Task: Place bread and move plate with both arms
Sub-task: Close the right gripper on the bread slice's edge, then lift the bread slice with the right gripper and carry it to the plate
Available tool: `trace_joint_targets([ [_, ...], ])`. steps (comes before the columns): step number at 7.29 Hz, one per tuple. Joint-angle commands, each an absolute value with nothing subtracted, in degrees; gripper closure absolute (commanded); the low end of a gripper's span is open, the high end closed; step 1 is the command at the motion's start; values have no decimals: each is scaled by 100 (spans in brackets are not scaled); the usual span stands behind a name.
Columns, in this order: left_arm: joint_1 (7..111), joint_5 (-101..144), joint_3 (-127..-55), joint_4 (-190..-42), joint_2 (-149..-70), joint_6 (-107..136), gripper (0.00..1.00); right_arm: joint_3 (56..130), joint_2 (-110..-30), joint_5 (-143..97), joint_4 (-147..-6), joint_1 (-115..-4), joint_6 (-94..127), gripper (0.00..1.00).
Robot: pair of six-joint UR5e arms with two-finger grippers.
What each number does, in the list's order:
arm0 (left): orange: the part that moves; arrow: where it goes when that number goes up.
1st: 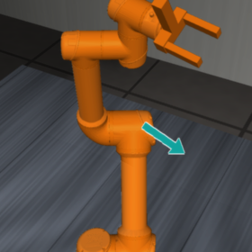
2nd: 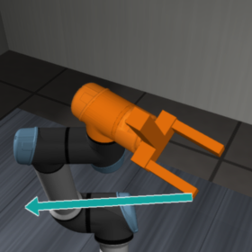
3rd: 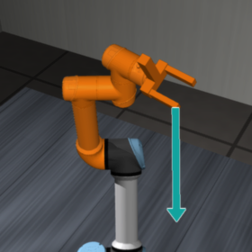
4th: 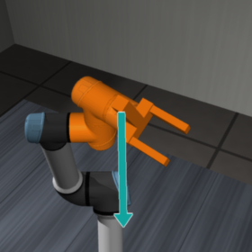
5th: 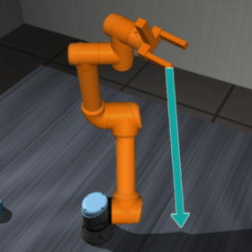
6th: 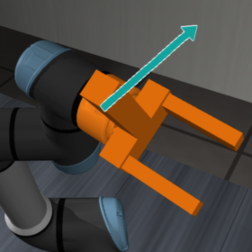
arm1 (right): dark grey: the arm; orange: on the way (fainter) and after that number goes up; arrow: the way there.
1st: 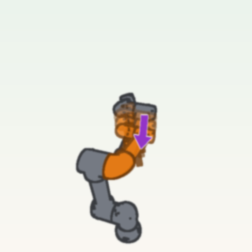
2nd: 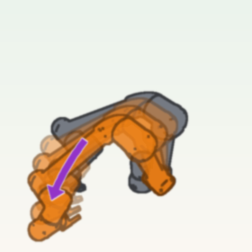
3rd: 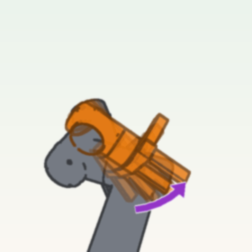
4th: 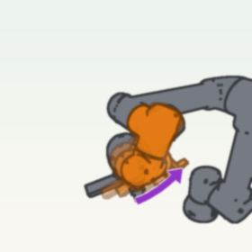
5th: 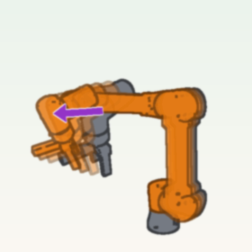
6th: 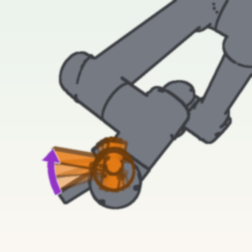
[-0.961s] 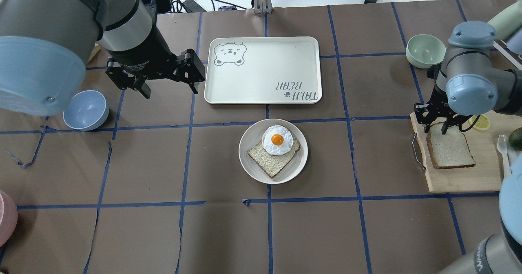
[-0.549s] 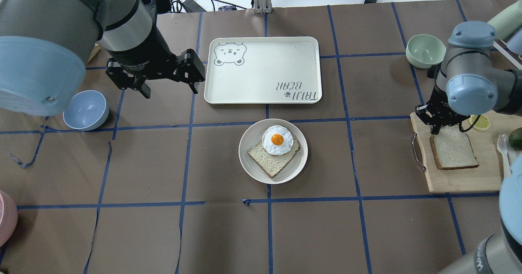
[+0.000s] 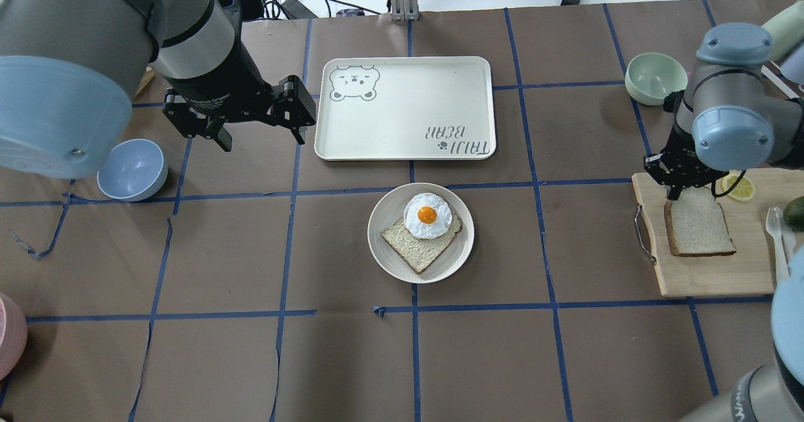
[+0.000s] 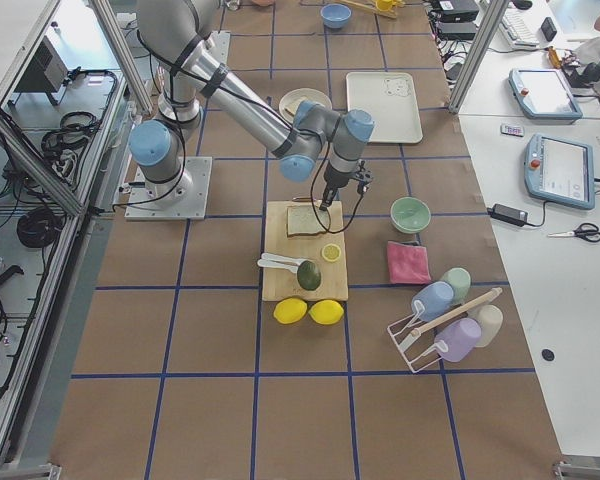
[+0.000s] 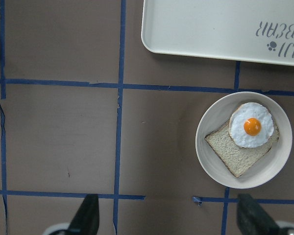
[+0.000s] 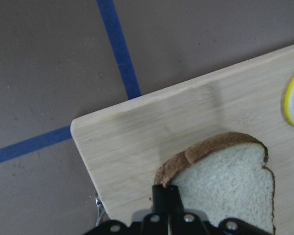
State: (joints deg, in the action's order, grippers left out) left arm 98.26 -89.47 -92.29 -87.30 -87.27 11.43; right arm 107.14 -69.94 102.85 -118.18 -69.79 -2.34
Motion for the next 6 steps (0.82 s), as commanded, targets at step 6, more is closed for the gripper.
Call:
trace_joint_targets([
  [6, 9826, -8947, -9228, -8728, -8728, 1143, 0, 9300, -7348, 9668, -9354, -7811, 928, 100],
])
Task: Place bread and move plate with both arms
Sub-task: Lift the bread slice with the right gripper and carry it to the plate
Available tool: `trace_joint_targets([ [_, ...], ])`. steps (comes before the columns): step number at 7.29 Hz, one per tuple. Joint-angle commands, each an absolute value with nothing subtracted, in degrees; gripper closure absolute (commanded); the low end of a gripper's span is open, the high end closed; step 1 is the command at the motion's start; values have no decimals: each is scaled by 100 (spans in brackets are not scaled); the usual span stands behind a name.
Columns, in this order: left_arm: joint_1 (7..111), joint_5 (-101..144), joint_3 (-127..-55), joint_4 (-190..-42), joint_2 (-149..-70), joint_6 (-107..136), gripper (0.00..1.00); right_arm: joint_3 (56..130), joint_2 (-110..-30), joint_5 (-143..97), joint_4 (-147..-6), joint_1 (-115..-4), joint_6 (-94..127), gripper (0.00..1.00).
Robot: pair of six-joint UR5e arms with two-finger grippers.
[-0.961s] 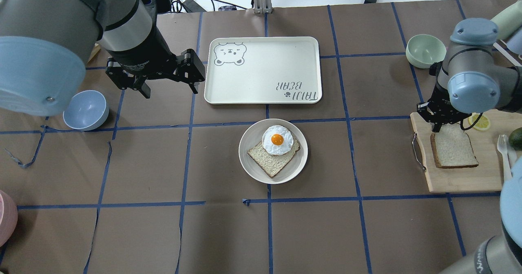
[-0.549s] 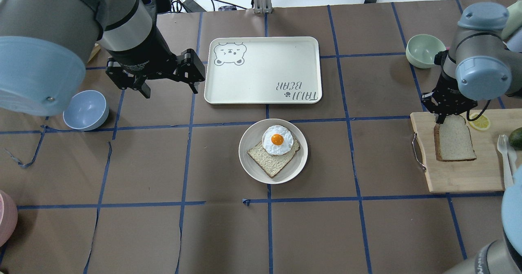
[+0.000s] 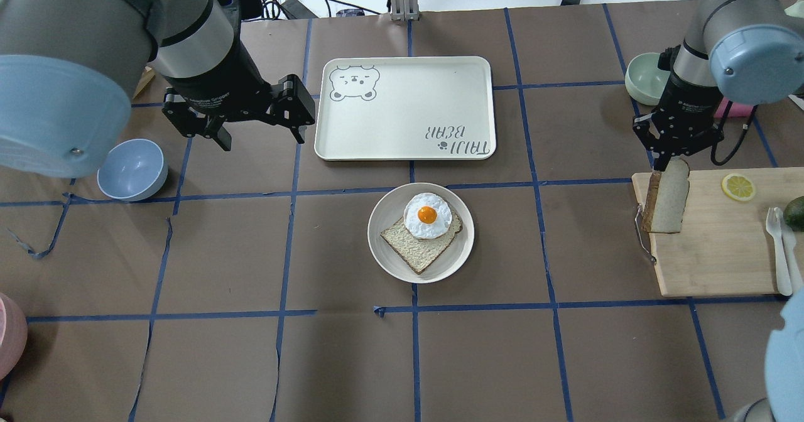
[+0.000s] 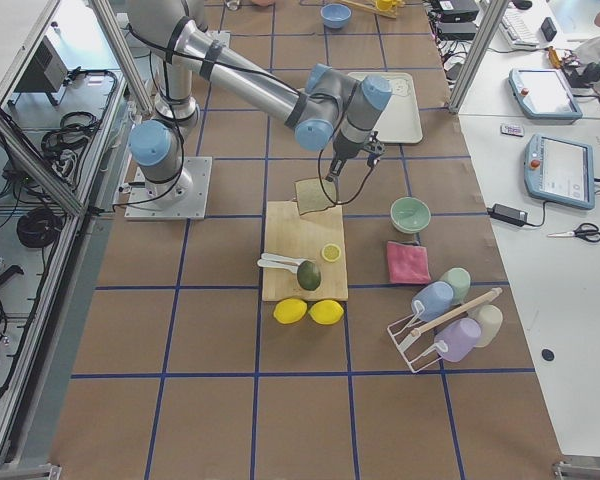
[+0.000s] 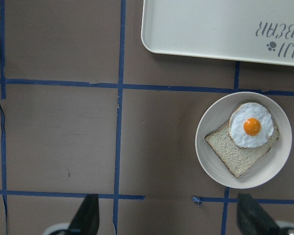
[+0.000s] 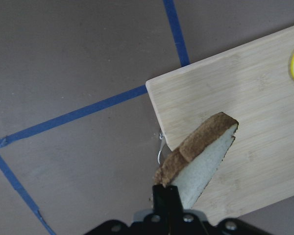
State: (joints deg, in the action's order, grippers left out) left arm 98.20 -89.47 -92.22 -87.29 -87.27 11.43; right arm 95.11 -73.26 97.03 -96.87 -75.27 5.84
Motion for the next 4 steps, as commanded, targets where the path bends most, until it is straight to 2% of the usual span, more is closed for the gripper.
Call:
trace_joint_targets([
  [1, 9826, -8947, -9220, -8736, -8728, 1143, 0, 9186, -7348, 9659, -9091, -8144, 1419, 100],
  [4, 9826, -8947, -9228, -8736, -8728, 1143, 0, 8877, -7365, 8863, -8684, -9128, 3114, 100],
])
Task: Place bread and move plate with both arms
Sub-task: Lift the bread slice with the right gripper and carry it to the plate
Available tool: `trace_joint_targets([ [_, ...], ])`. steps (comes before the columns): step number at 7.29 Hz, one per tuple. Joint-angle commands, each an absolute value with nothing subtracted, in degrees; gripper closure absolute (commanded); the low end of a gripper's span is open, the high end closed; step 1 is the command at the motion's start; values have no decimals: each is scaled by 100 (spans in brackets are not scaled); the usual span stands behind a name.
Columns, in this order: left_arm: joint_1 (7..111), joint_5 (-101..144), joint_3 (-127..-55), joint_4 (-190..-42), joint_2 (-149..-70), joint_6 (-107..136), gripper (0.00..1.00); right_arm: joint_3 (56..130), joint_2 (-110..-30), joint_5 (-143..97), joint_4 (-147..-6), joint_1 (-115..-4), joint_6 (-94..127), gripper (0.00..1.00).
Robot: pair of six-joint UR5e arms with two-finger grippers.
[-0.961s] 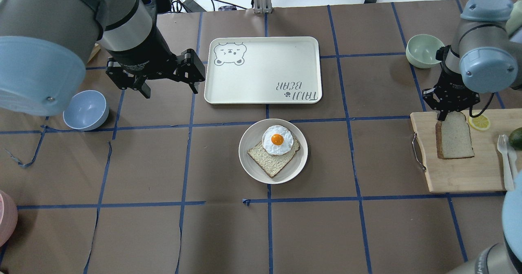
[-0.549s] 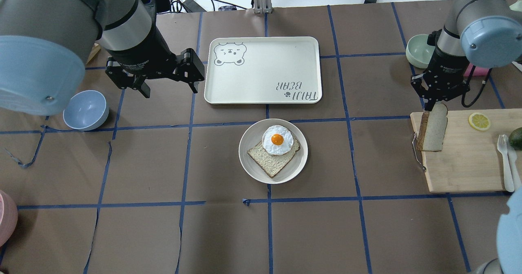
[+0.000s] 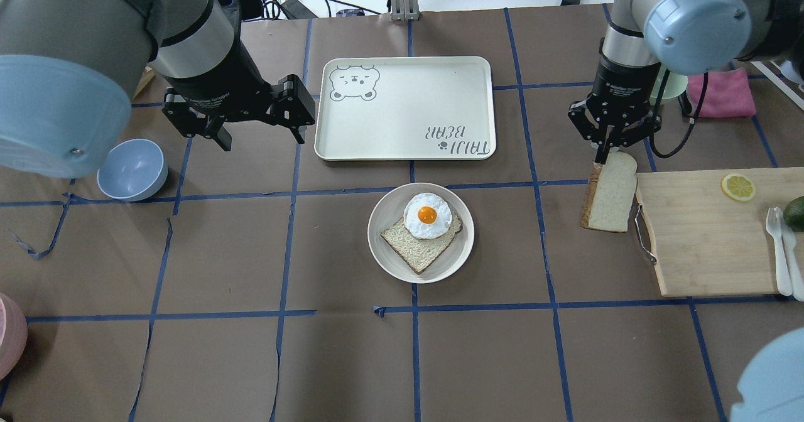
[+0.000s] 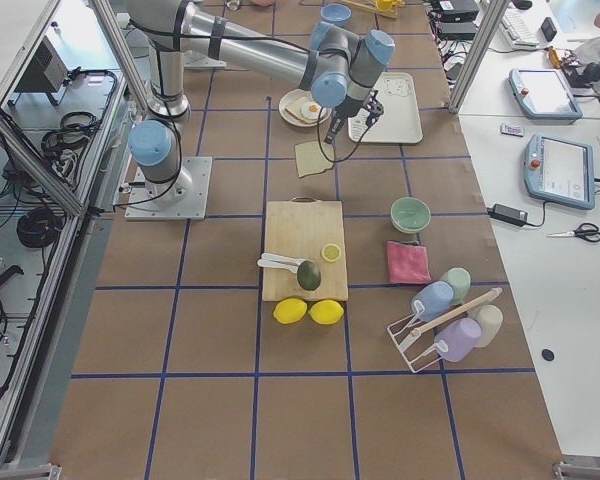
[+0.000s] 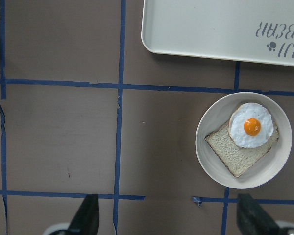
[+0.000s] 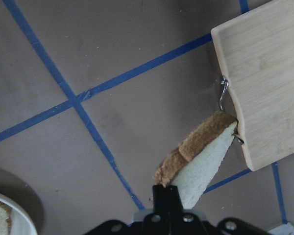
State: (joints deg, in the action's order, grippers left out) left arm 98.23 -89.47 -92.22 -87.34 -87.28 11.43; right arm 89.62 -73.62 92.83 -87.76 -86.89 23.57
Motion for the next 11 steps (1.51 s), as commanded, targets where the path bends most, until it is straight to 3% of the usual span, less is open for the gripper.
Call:
trace_joint_targets([
  [1, 9817, -8947, -9220, -8728, -8728, 1143, 0, 8868, -7365, 8416, -8692, -9402, 3747, 100],
  [7, 9817, -8947, -9229, -8736, -8727, 1143, 0, 8868, -6901, 7480, -9577, -10239, 6210, 100],
  [11, 9817, -8947, -9229, -8736, -8719, 1143, 0, 8868, -6557, 6947, -9712, -10239, 6188, 100],
])
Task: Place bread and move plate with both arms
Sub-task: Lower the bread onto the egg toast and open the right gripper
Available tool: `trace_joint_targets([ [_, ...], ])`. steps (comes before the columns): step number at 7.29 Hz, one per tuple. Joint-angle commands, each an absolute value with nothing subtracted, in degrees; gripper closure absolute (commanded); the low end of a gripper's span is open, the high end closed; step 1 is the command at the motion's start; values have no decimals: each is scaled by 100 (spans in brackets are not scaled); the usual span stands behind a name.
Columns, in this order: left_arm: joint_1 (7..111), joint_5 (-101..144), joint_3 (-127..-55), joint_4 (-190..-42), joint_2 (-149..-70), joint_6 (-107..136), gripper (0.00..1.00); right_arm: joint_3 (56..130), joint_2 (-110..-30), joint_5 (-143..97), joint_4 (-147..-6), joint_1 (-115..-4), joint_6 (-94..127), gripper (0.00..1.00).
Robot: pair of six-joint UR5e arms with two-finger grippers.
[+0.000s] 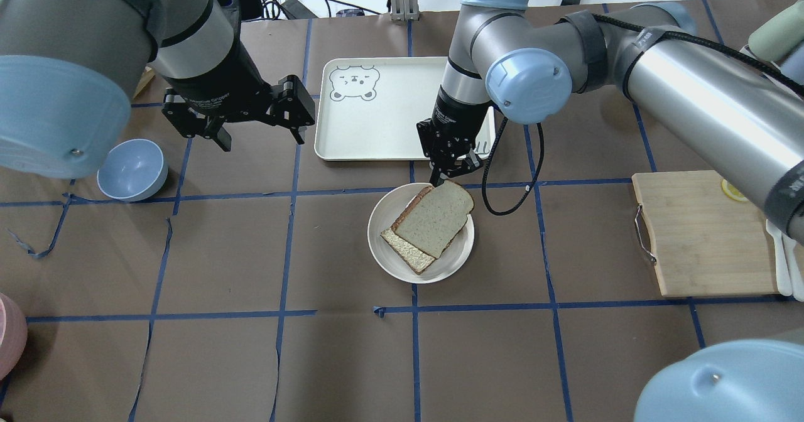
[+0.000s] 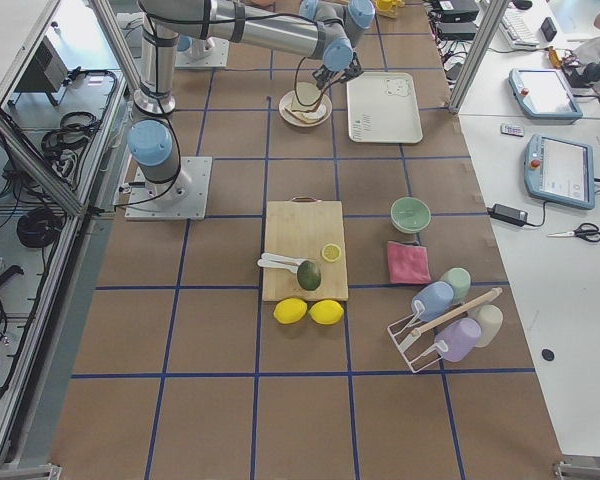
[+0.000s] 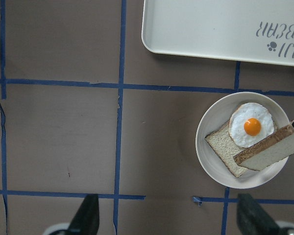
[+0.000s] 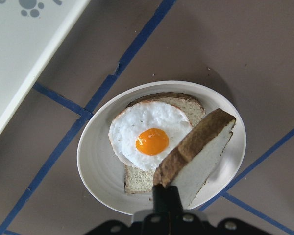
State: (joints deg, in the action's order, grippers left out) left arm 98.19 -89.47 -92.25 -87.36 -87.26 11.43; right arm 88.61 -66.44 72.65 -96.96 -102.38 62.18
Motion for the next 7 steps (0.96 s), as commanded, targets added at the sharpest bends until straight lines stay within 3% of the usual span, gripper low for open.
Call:
trace_joint_targets([
  [1, 9826, -8947, -9229, -8736, -8727, 1143, 0, 8851, -6487, 6865, -9729, -10239, 6222, 100],
  [2, 9817, -8939, -9220, -8728, -8736, 1143, 0, 8868, -6469, 6960, -10051, -10239, 6162, 100],
  [3, 9826, -8947, -9228, -8728, -8736, 1143, 0, 8859, -6443, 7178, -10185, -10239, 6135, 62],
  [4, 9809, -8939, -9211, -8728, -8736, 1143, 0, 8859, -6399, 7355, -10482, -10239, 6143, 41],
  [7, 9826, -8947, -9237, -8728, -8736, 1134, 0, 8842, -6494, 8029, -10407, -10170, 5778, 39],
])
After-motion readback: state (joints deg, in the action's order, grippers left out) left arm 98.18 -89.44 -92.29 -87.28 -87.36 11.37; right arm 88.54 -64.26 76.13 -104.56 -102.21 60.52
